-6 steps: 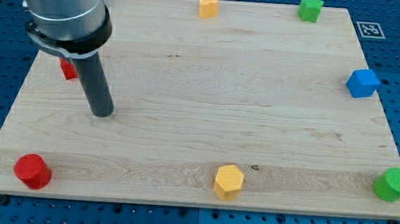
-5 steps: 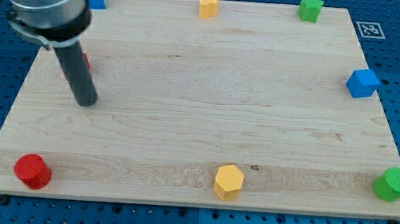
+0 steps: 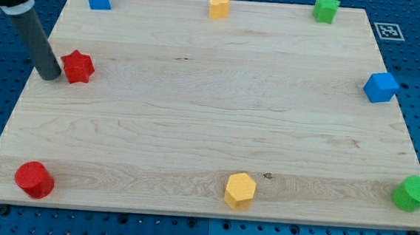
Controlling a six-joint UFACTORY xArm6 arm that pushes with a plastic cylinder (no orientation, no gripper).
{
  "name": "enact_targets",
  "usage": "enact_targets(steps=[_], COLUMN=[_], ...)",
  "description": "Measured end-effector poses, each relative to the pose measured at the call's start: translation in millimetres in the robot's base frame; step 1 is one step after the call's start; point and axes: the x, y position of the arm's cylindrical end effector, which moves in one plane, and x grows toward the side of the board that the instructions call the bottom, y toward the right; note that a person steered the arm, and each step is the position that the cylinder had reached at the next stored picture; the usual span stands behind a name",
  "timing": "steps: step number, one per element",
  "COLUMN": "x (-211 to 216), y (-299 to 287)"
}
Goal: Move the red star towards the top left side of the board
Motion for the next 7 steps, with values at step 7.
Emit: enact_targets(steps=[7], x=[12], y=[86])
